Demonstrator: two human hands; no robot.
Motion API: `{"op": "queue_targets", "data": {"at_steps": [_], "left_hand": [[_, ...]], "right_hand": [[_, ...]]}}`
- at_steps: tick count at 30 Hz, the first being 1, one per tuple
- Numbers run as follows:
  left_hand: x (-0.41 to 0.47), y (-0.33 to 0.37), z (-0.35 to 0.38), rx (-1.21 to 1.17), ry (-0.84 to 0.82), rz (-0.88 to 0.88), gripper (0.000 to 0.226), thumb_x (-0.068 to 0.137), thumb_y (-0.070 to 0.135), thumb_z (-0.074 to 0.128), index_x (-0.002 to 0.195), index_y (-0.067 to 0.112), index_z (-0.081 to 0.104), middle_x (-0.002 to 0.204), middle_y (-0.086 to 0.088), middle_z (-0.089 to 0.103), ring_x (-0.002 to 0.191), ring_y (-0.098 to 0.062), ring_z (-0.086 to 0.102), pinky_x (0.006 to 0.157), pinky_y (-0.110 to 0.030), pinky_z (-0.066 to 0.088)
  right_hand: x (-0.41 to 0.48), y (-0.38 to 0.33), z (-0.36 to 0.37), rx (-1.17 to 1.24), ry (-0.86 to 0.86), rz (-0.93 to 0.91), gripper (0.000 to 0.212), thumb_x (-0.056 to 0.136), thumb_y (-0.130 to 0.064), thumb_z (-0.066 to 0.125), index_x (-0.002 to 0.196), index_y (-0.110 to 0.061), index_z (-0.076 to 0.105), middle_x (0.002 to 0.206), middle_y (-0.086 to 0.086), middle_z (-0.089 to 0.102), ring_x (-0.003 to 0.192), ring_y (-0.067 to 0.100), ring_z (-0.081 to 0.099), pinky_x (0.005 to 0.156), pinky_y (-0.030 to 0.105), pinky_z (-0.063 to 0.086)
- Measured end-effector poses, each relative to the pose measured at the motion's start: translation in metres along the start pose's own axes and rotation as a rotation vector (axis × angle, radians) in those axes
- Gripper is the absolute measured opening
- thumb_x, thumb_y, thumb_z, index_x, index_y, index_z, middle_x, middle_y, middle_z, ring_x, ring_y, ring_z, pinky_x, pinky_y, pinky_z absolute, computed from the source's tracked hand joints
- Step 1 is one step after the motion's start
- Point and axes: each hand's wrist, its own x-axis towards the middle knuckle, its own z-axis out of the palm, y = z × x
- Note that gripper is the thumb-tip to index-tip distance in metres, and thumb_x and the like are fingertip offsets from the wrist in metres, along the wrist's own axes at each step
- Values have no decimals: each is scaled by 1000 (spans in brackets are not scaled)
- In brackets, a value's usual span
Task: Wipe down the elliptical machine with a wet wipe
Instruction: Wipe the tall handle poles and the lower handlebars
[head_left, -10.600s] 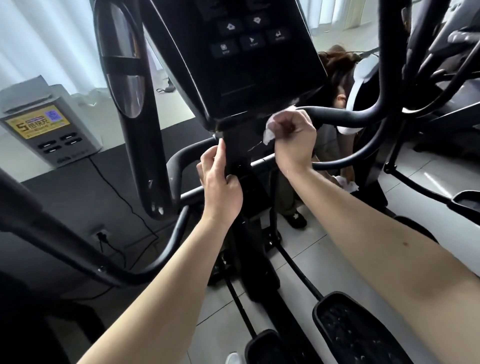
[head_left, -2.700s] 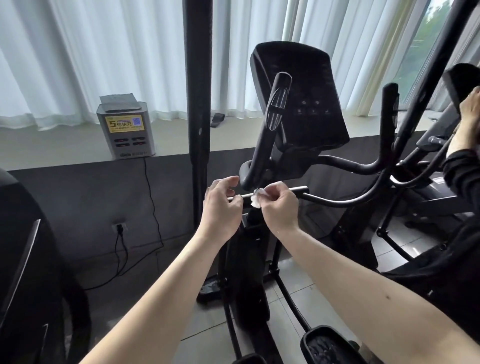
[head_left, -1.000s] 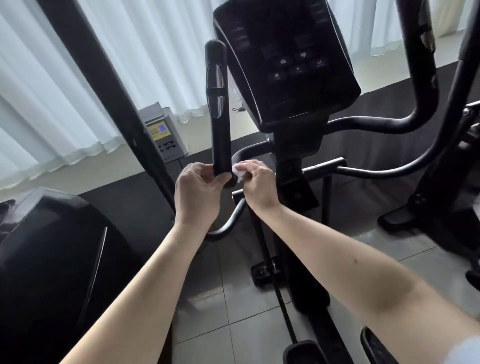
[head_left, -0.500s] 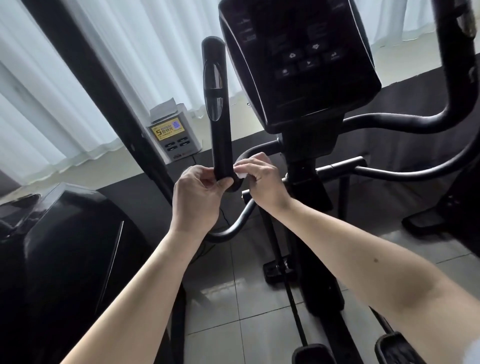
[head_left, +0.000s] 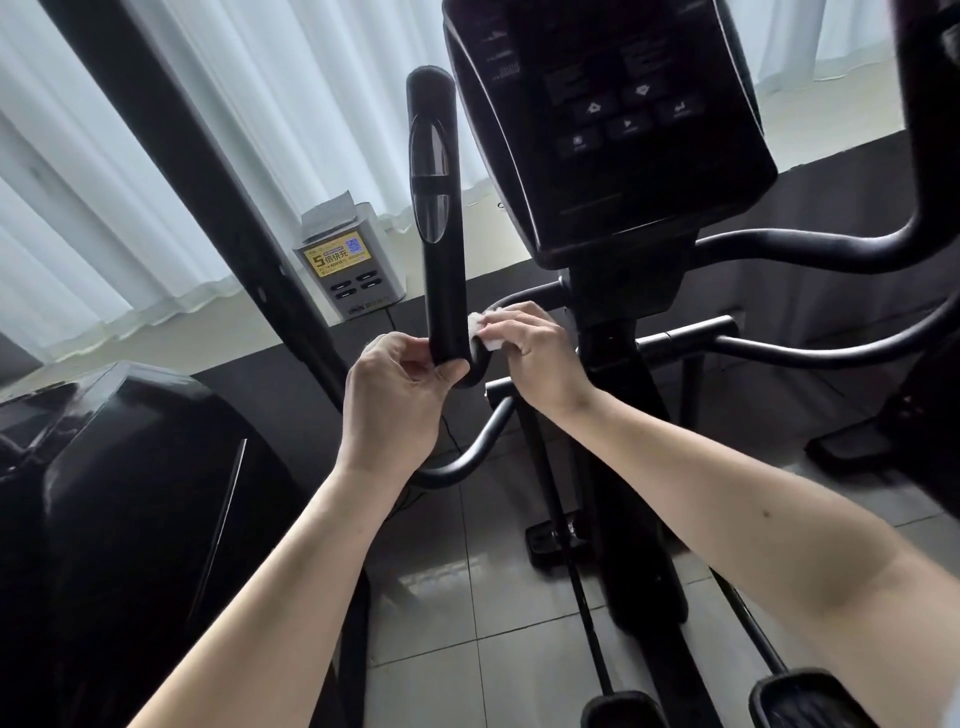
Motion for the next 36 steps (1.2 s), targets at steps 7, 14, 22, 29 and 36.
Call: {"op": "queue_targets", "data": {"at_steps": [7,14,22,29,36], "left_hand": [[-1,0,1,-23,-4,-9,15,81,28,85,91,25,74,94,8,71,82,3,65,71,-5,46],[2,-8,2,-36,-5,9,16,80,32,86,88,28,72,92,8,71,82,-5,67,80,-27,56],[3,-8,1,-45,-18,21,18,81,31,85,82,33,67,90,10,68,86,-7,65,80,-27,54],[3,-16,2,-130,-10,52,14,80,31,84,84,28,71,87,14,63,89,-11,63,85,-36,54],[-38,-50,7,-339,-62,13,33,94,42,68,122,23,65,112,16,56,91,1,62,84,-21,54]], "right_hand": [[15,45,6,-299,33,192,42,96,8,46,133,1,64,133,12,66,132,25,52,119,25,33],[14,22,19,-125,121,337,33,90,10,48,103,1,77,120,12,73,124,21,62,113,18,37],[-10,-21,17,402,180,691,35,93,10,57,102,-15,80,110,-6,77,110,5,70,106,30,51],[-31,-75,-16,629,186,816,11,91,-3,73,95,-11,80,93,7,79,90,20,75,89,32,58],[-51,-128,-24,596,147,832,9,97,-5,67,96,-8,75,97,15,77,93,32,75,79,41,61]]}}
